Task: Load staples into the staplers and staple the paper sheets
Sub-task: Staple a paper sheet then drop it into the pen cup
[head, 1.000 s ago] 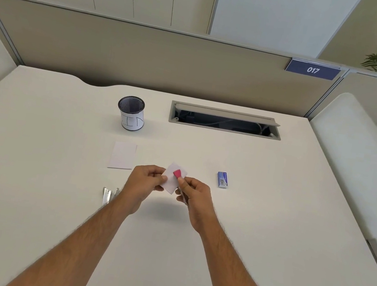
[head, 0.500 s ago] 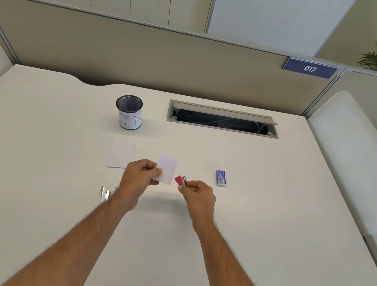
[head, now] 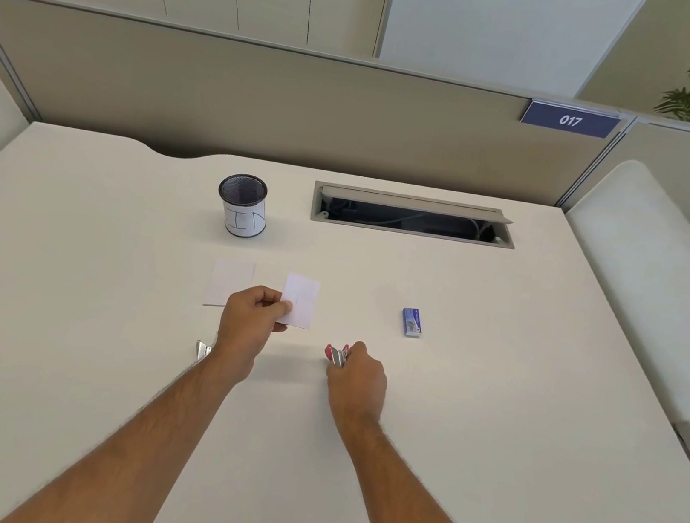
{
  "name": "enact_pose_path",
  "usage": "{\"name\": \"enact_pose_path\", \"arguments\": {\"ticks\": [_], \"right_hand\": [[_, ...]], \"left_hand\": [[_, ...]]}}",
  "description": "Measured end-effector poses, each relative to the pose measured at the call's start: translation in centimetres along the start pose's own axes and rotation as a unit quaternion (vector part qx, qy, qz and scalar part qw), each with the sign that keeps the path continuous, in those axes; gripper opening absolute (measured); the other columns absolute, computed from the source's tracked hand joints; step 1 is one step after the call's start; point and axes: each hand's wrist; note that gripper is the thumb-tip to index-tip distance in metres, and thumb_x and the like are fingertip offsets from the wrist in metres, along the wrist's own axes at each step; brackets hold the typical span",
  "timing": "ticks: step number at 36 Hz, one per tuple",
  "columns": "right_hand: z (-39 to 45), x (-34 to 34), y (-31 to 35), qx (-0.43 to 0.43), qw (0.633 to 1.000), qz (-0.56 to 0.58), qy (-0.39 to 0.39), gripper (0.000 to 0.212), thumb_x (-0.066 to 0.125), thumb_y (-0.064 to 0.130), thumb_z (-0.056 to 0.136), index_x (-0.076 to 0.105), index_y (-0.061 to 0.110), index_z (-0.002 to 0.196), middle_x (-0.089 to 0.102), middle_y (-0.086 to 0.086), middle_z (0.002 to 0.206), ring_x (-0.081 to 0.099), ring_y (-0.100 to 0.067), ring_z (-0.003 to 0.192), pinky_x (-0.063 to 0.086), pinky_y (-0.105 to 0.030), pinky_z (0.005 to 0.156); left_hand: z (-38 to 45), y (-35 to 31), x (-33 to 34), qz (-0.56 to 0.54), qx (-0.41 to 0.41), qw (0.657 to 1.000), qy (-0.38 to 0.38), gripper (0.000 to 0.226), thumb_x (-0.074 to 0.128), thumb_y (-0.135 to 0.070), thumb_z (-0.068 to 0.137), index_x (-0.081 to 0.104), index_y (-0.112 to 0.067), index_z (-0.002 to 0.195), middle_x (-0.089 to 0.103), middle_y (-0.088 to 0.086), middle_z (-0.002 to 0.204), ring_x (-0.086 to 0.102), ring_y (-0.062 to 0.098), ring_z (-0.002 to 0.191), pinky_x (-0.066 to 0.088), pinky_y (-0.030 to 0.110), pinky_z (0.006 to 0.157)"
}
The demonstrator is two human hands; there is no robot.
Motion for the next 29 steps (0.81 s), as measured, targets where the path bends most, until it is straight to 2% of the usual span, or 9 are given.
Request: {"name": "enact_pose_path", "arguments": {"ticks": [6, 10, 14, 18, 22, 26, 29], "right_hand": [[-0.1, 1.0, 0.3, -0.027, 0.998, -0.057, -0.014, 0.029, 0.049, 0.035, 0.106, 0.056, 0.008, 0.114, 0.070, -0.012, 0.102, 0.063, -0.031, 0.100, 0.050, -0.036, 0.073], [-0.4, 1.4, 0.9, -0.030, 0.997, -0.066, -0.027, 0.033, 0.045, 0.040, 0.107, 0.054, 0.009, 0.111, 0.070, -0.011, 0.102, 0.062, -0.030, 0.100, 0.048, -0.037, 0.071], [-0.3, 1.7, 0.9, -0.037, 0.995, -0.085, -0.026, 0.028, 0.046, 0.036, 0.107, 0.053, 0.009, 0.110, 0.069, -0.010, 0.104, 0.060, -0.030, 0.102, 0.041, -0.036, 0.068], [-0.4, 1.9, 0.9, -0.024, 0.993, -0.110, -0.024, 0.031, 0.042, 0.039, 0.108, 0.053, 0.010, 0.111, 0.067, -0.009, 0.108, 0.058, -0.028, 0.104, 0.042, -0.036, 0.072], [-0.4, 1.9, 0.9, 0.000, 0.994, -0.110, -0.013, 0.030, 0.055, 0.040, 0.101, 0.053, 0.015, 0.117, 0.064, -0.005, 0.111, 0.056, -0.026, 0.108, 0.047, -0.034, 0.077], [-0.3, 1.2, 1.0, 0.027, 0.992, -0.119, -0.036, 0.040, 0.057, 0.054, 0.096, 0.058, 0.019, 0.115, 0.062, -0.002, 0.112, 0.053, -0.024, 0.112, 0.046, -0.035, 0.086], [-0.1, 0.2, 1.8, 0.049, 0.997, -0.040, -0.049, 0.032, 0.060, 0.045, 0.095, 0.062, 0.016, 0.108, 0.062, -0.003, 0.108, 0.052, -0.025, 0.110, 0.044, -0.036, 0.080]], "left_hand": [[0.0, -0.2, -0.8, 0.002, 0.013, 1.000, -0.003, 0.009, 0.072, -0.005, 0.089, 0.073, -0.010, 0.081, 0.069, -0.006, 0.071, 0.064, 0.012, 0.068, 0.059, 0.027, 0.068], [-0.1, -0.4, -1.1, 0.006, 0.016, 1.000, 0.004, 0.006, 0.072, -0.006, 0.089, 0.073, -0.008, 0.084, 0.069, -0.001, 0.076, 0.064, 0.013, 0.070, 0.058, 0.024, 0.067], [-0.1, -0.5, -1.2, 0.009, 0.020, 1.000, 0.013, 0.006, 0.072, -0.006, 0.089, 0.073, -0.008, 0.084, 0.067, -0.002, 0.075, 0.064, 0.012, 0.070, 0.059, 0.024, 0.066], [-0.1, -0.3, -1.4, 0.010, 0.016, 1.000, 0.019, 0.009, 0.072, -0.005, 0.089, 0.073, -0.010, 0.081, 0.068, -0.004, 0.073, 0.064, 0.012, 0.070, 0.060, 0.025, 0.068], [0.0, -0.3, -1.5, 0.014, 0.014, 1.000, 0.024, 0.011, 0.073, -0.005, 0.089, 0.072, -0.011, 0.080, 0.067, -0.002, 0.075, 0.063, 0.014, 0.073, 0.060, 0.029, 0.070], [0.0, -0.5, -1.3, 0.026, 0.022, 0.999, 0.035, 0.011, 0.074, -0.003, 0.086, 0.071, -0.011, 0.079, 0.069, 0.000, 0.077, 0.063, 0.016, 0.075, 0.058, 0.029, 0.070], [-0.1, -0.6, -1.1, 0.054, 0.038, 0.997, 0.042, 0.012, 0.073, -0.003, 0.085, 0.071, -0.013, 0.079, 0.070, -0.001, 0.077, 0.063, 0.018, 0.075, 0.056, 0.032, 0.071]]}}
Point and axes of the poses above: each hand's wrist, its own z-axis towards the middle knuckle, its own x-axis out of the palm, y = z × x
